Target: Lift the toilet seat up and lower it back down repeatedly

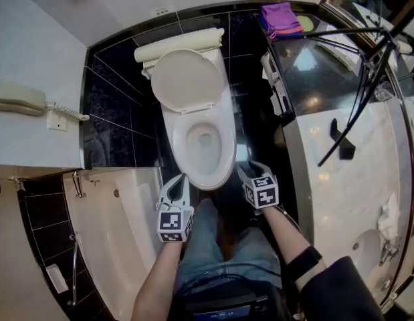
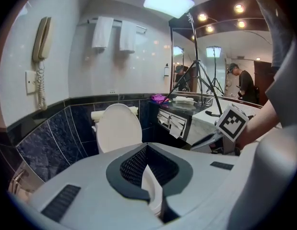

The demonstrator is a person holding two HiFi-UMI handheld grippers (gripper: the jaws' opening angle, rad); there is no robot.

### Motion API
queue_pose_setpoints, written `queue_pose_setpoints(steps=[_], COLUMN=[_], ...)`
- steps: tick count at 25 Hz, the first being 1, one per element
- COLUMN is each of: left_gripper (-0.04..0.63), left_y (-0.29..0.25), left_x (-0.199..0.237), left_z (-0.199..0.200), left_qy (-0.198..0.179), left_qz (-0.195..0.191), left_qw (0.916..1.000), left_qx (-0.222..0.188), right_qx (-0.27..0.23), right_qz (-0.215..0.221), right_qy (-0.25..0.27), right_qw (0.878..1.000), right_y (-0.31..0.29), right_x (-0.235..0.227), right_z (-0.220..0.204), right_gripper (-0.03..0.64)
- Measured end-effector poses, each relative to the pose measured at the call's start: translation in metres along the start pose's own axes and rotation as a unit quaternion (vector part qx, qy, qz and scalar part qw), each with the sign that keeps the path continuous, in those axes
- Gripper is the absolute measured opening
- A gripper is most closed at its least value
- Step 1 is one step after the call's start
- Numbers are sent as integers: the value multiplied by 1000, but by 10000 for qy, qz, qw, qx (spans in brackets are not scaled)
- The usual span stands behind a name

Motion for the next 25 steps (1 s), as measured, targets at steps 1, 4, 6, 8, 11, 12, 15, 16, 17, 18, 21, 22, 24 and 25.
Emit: queue_pose_setpoints(steps=[1, 4, 6, 8, 11, 12, 15, 16, 17, 18, 21, 22, 24, 25], left_gripper=[-9, -9, -9, -9, -9, -9, -9, -9, -9, -9, -9, -9, -9, -9], left_y=[-9, -33, -45, -56, -68, -70, -77, -79, -80, -82, -89, -92, -96, -98], left_x=[-1, -5, -9, -11, -7, -5, -1, 0, 1, 2, 5, 7, 11, 12], left_z=[-7, -37, -60, -82, -114, -125, -152, -159, -164, -169, -182, -186, -191, -193], left_qy=[-6, -90, -140, -154, -111, -68, 21, 27, 24, 21, 40, 41, 61, 103], left_qz=[-57, -137, -128, -74, 61, 107, 204, 205, 198, 191, 178, 169, 155, 158], left_qw=[10000, 9999, 9998, 9998, 9999, 9999, 9997, 9997, 9997, 9997, 9997, 9997, 9998, 9997], left_qx=[-1, 38, 74, 83, 101, 105, 133, 140, 143, 145, 162, 159, 132, 140], right_qx=[78, 340, 519, 666, 773, 776, 736, 707, 670, 638, 608, 609, 617, 635], right_qz=[-10, 24, 79, 140, 285, 333, 445, 471, 490, 505, 537, 535, 521, 516], right_qy=[-135, -530, -791, -1029, -1447, -1588, -1970, -2113, -2267, -2418, -2766, -2884, -3180, -3327], right_qw=[9999, 9980, 9955, 9924, 9860, 9837, 9766, 9737, 9704, 9669, 9576, 9541, 9446, 9395], right_y=[-14, -53, -76, -99, -130, -140, -169, -177, -186, -193, -214, -221, -230, -235], right_x=[-8, -27, -39, -50, -58, -60, -63, -64, -66, -67, -72, -73, -74, -74], right_z=[-14, -63, -98, -132, -171, -179, -194, -196, -198, -200, -206, -208, -213, -215], right_gripper=[181, 181, 181, 181, 181, 181, 179, 181, 181, 181, 181, 181, 181, 181])
Point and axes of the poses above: the fingertips, and each gripper's own axes: y backward along the fingers, x to its left, z out of its top, the point moved 1 cm from there along y, backward along the fingers, and after that the axes turned 7 degrees about -x, right-handed, at the moved point
